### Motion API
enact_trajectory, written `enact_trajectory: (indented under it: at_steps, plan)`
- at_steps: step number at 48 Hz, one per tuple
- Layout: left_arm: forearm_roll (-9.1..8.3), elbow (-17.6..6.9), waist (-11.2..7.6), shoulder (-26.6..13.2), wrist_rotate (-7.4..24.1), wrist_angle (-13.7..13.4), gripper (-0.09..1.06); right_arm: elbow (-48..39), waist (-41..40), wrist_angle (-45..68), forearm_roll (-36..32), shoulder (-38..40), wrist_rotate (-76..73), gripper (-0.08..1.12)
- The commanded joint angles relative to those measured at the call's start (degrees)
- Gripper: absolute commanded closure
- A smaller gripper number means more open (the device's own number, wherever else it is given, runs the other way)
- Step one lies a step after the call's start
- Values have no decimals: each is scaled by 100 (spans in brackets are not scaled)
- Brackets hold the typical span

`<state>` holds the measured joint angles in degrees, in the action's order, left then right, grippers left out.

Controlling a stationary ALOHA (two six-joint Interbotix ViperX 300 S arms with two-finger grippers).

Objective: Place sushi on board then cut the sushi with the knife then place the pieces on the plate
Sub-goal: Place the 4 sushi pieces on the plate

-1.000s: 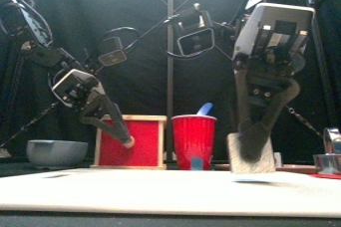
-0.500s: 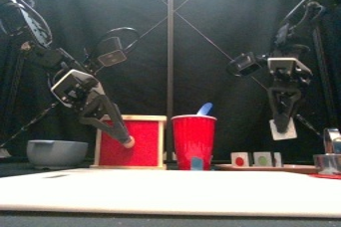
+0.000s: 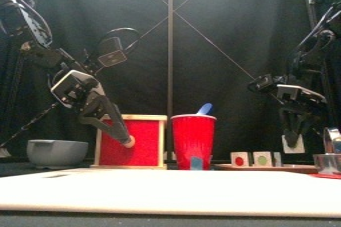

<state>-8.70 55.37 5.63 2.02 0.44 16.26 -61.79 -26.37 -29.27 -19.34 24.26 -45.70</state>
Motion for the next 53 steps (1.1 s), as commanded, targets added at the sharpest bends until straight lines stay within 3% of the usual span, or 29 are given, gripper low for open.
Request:
enact_trajectory:
  at_steps: [1, 16, 29, 39, 53]
  plan:
    - [9, -70, 35, 70, -9, 26, 24, -18, -79, 149, -9, 105, 26, 24]
    - [0, -70, 35, 185, -9, 9, 24, 176, -70, 105, -396, 554, 9, 19]
    - [26, 18, -9, 888, -35, -79, 24, 396, 615, 404, -686, 1134, 88, 19]
    - [35, 88, -141, 1424, -35, -35, 24, 492, 1538, 1125, -1415, 1028, 114, 19]
    - [360, 193, -132, 1617, -18, 26, 24, 765, 1758, 1477, -2276, 633, 114, 19]
